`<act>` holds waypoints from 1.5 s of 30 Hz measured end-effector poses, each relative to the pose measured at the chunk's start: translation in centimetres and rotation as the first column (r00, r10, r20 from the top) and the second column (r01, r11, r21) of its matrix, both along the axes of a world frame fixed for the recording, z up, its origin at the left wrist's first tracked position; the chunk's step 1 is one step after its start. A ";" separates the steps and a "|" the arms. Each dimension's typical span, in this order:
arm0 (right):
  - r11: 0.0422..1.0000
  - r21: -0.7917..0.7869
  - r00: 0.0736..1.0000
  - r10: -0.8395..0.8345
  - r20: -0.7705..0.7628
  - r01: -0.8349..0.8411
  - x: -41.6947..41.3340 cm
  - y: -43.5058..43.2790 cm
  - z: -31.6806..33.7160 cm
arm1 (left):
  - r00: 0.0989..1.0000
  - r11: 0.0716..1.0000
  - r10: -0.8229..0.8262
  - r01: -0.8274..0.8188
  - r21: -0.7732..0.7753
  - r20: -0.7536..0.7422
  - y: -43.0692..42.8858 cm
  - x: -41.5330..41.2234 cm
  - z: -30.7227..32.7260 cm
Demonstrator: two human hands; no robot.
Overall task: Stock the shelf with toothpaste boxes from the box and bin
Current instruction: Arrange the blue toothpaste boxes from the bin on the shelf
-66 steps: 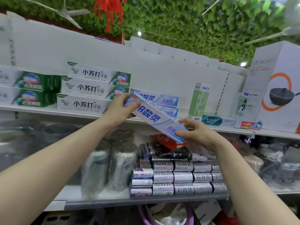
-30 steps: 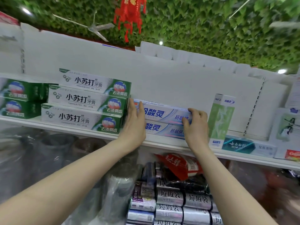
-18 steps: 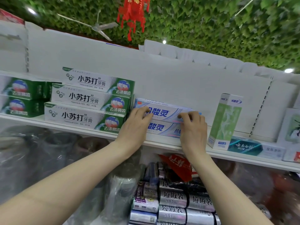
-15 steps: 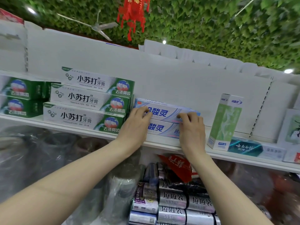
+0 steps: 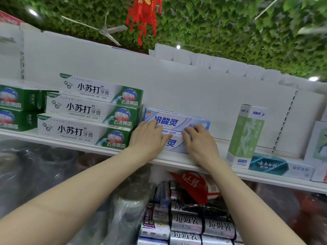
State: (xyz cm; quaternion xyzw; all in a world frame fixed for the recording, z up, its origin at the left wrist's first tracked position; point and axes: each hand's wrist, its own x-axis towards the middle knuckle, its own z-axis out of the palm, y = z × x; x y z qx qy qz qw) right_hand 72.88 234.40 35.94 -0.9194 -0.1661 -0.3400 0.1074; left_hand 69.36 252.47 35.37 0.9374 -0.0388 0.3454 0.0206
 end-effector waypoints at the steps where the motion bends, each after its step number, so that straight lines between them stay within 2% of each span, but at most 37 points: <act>1: 1.000 -0.007 1.000 -0.003 -0.031 0.003 0.1 0.0 0.2 | 1.000 1.000 0.009 -0.009 0.009 -0.014 -0.1 0.2 0.1; 10: 0.984 -0.166 0.971 0.028 -0.239 -0.069 0.7 -0.2 2.3 | 0.984 0.996 0.081 -0.074 0.052 -0.156 -0.8 2.1 1.2; 19: 0.957 -0.276 0.962 0.006 -0.274 -0.085 1.0 -0.3 2.9 | 0.967 0.997 0.081 -0.079 0.017 -0.242 -1.2 3.2 2.0; 22: 0.975 -0.210 0.981 0.034 -0.191 -0.074 1.1 -0.3 2.3 | 0.982 0.998 0.056 -0.053 0.024 -0.180 -1.3 2.7 1.9; 26: 0.997 0.005 0.997 0.081 -0.002 -0.081 -0.2 -0.1 1.0 | 1.000 1.000 -0.022 0.022 0.004 -0.019 -1.4 0.9 1.4; 32: 0.980 0.155 0.978 0.091 0.187 -0.121 -4.8 0.9 -1.7 | 0.970 0.979 -0.168 0.185 -0.085 0.177 0.0 -4.0 -0.5; 36: 0.974 0.175 0.959 0.094 0.266 -0.144 -8.4 3.1 -4.7 | 0.953 0.958 -0.231 0.259 -0.126 0.197 2.8 -7.6 -2.8; 40: 0.976 0.175 0.964 0.084 0.253 -0.131 -12.0 6.0 -7.8 | 0.945 0.951 -0.253 0.282 -0.124 0.207 6.1 -11.0 -5.7; 45: 0.973 0.166 0.967 0.124 0.223 -0.163 -16.4 9.6 -13.4 | 0.951 0.944 -0.271 0.293 -0.153 0.148 10.9 -14.6 -11.0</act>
